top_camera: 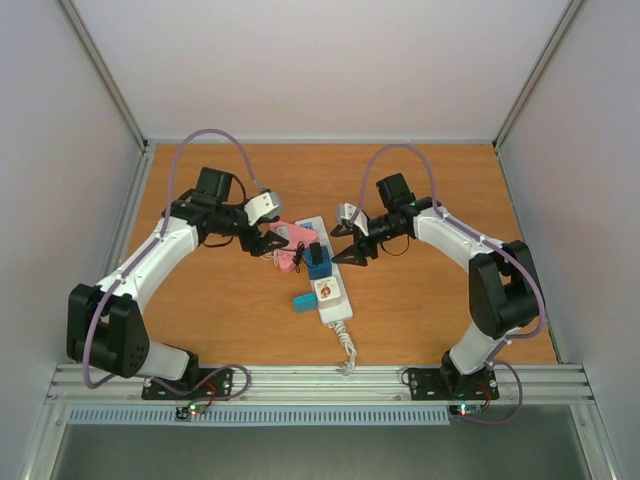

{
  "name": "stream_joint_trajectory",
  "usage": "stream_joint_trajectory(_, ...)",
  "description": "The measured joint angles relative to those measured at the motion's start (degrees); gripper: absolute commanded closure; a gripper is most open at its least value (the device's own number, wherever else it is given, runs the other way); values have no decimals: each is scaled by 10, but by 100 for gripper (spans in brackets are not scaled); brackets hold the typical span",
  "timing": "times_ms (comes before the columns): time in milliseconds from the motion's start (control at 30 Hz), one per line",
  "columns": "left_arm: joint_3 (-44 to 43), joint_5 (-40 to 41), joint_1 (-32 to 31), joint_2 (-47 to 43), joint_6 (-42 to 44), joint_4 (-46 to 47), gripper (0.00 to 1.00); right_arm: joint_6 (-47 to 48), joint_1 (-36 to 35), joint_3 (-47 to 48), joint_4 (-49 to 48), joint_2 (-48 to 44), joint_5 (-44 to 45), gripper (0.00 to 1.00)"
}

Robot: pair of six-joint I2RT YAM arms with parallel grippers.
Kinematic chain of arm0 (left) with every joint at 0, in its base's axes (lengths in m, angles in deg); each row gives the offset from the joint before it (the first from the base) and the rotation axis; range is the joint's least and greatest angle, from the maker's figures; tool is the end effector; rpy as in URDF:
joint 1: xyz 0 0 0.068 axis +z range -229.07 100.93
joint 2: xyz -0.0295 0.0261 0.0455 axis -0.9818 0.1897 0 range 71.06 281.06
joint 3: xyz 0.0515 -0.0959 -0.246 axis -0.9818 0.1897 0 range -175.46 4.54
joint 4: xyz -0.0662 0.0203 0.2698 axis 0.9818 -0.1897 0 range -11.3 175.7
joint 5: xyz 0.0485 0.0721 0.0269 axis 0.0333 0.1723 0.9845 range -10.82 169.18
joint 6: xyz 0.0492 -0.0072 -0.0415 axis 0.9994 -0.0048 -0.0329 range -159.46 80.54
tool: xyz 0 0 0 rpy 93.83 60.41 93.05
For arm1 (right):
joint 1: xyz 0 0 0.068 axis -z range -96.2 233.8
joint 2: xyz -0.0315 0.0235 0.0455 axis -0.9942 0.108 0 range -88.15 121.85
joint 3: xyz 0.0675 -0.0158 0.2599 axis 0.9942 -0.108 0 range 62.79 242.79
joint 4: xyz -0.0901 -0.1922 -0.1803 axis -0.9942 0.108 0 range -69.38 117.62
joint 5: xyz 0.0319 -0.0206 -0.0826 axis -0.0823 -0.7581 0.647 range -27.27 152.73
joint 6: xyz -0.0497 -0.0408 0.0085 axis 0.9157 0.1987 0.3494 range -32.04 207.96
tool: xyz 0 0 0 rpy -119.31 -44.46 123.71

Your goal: Pull the plug off the socket

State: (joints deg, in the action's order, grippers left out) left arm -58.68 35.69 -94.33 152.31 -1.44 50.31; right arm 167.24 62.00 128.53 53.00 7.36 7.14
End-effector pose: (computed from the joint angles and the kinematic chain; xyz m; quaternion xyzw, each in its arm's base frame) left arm 0.2950 -0.1165 0.2572 0.4994 0.7361 -0.2874 0.3551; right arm 0.3104 0.1691 0.2031 -0.7343 0.4590 0.2944 0.4044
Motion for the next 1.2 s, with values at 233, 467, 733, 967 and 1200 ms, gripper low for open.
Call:
stream_joint_trajectory(233, 15, -1, -23, -3, 12, 5, 28, 19, -8, 0, -4, 14, -3, 22)
stream_joint_trajectory(467, 86, 11, -29, -62, 61, -12, 28, 96, -12, -71, 55, -45, -6, 19)
stream_joint_trajectory(733, 121, 22, -39, -102, 78, -17, 28, 102, -69, -128, 34, -65, 13, 15)
stream_joint_trajectory(967, 149, 35, -60, -125, 79, -17, 28, 73, -99, -138, -25, -60, 35, 15)
stream_joint_trajectory(1200, 153, 41, -60, -132, 79, -16, 28, 59, -113, -144, -66, -36, 64, 19)
